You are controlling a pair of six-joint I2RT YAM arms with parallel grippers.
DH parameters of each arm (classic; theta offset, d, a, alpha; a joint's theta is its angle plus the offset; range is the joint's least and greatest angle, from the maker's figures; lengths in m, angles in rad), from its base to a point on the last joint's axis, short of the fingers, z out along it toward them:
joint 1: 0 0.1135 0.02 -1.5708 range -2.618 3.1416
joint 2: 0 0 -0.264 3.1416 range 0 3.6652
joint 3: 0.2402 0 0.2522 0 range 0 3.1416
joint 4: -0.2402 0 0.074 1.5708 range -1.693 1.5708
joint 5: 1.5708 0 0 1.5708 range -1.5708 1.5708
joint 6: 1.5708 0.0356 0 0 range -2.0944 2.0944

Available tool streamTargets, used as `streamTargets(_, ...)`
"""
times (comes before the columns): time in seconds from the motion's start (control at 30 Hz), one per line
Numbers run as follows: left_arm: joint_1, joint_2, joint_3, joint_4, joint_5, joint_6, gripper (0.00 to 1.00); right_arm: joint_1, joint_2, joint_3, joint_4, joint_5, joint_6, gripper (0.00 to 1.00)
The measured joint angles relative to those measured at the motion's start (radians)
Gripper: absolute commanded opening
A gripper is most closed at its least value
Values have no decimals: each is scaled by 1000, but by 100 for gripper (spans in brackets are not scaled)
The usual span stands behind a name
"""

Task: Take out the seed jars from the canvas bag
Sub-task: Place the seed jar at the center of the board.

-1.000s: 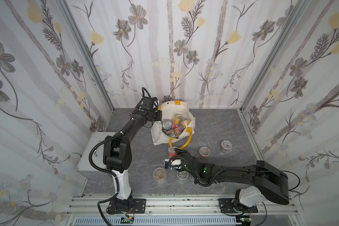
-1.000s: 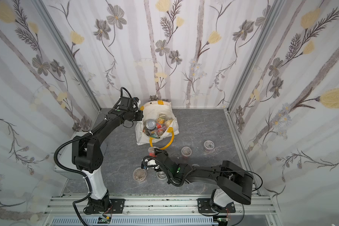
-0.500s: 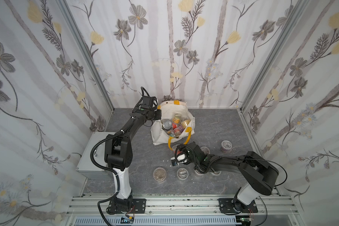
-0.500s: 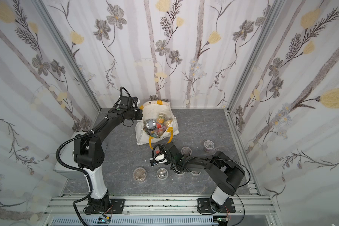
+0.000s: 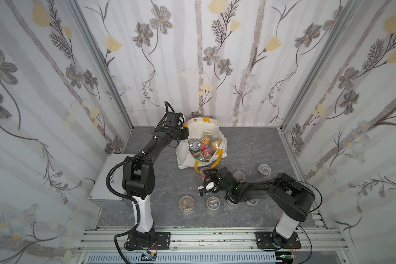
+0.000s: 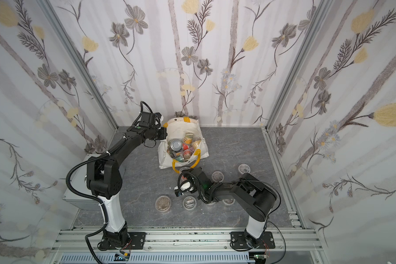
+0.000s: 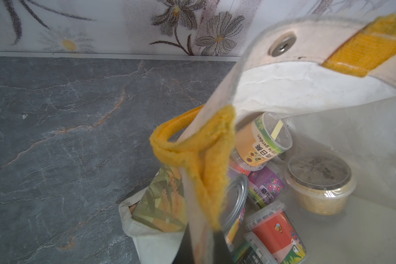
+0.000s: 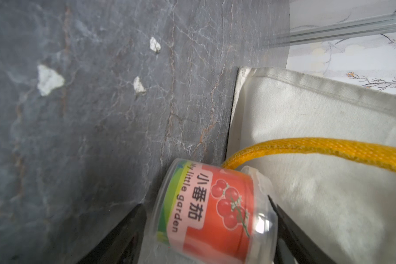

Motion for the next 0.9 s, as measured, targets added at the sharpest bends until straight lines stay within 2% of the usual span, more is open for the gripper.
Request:
streamTargets(0.4, 0, 3, 0, 5, 2, -6, 0, -9, -125, -40, -52, 0, 13, 82)
streamTargets(0.67, 0, 3, -7, 14, 13, -19, 0, 14, -289, -23, -247, -8, 76, 85)
streamTargets(0.8, 1, -1, -30, 43, 22, -22, 0, 100, -391, 2, -279, -17, 215, 85)
streamTargets(0.9, 1, -4, -43, 58, 33, -23, 0, 145, -437, 16, -208, -53, 411, 83)
